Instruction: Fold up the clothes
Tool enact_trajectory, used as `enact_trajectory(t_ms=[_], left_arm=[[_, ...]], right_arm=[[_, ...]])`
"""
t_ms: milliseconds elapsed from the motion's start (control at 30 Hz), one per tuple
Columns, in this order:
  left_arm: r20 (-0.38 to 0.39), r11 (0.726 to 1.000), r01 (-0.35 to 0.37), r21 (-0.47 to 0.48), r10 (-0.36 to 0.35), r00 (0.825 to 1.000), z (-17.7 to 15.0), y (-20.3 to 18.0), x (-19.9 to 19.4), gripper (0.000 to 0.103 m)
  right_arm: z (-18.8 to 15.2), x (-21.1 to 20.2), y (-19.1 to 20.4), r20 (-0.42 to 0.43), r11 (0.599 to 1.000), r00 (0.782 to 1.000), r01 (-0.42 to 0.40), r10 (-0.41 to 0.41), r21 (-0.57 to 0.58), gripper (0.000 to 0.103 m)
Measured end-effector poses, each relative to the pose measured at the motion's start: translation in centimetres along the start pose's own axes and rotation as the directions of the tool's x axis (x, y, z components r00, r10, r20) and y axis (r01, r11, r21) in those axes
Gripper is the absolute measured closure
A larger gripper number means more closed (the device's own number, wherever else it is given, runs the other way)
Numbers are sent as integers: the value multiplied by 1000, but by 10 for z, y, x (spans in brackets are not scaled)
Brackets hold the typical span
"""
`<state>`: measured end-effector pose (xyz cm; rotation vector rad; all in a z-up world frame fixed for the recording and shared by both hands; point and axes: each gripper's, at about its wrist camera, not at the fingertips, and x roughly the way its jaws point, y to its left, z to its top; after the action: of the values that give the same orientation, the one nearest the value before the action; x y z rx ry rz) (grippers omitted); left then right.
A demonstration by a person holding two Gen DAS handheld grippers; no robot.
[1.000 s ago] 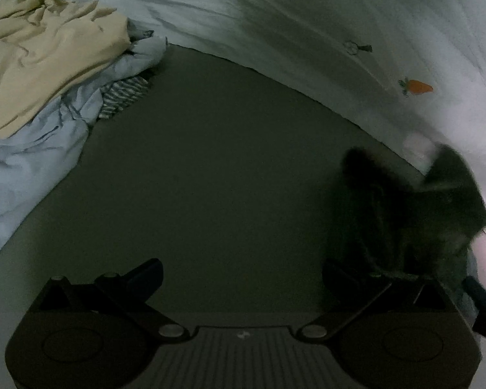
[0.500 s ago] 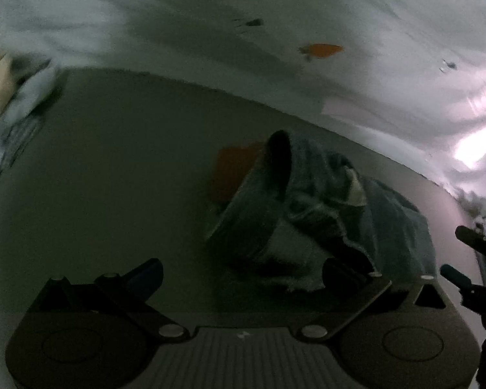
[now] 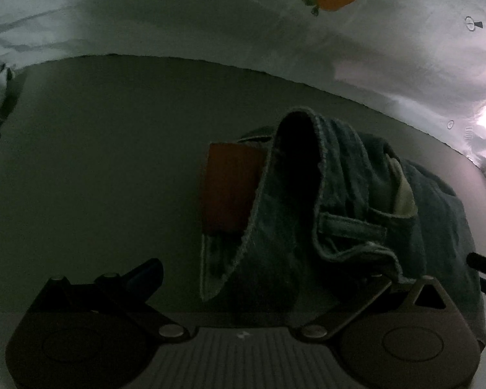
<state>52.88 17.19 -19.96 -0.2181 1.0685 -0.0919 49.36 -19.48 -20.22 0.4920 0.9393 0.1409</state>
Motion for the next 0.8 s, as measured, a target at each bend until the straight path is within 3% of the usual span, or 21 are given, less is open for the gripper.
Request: enact_trajectory(t_ms=[33, 233, 533, 800], left_arm=[[-3, 1000, 5, -2, -5, 1000, 1, 1, 3, 0], [-15, 997, 47, -68, -48, 999, 0, 11, 12, 0], [17, 998, 31, -61, -30, 999, -6, 7, 9, 0], [32, 998, 32, -61, -30, 999, -8, 7, 10, 0]], right_arm=[[1, 5, 2, -6, 1000, 1000, -8, 8, -9, 11], [13, 19, 13, -59, 998, 998, -34, 30, -60, 10], [22, 25, 1, -78, 989, 987, -139, 142, 45, 11], [20, 30, 6, -110, 963, 960, -247, 259, 111, 16]])
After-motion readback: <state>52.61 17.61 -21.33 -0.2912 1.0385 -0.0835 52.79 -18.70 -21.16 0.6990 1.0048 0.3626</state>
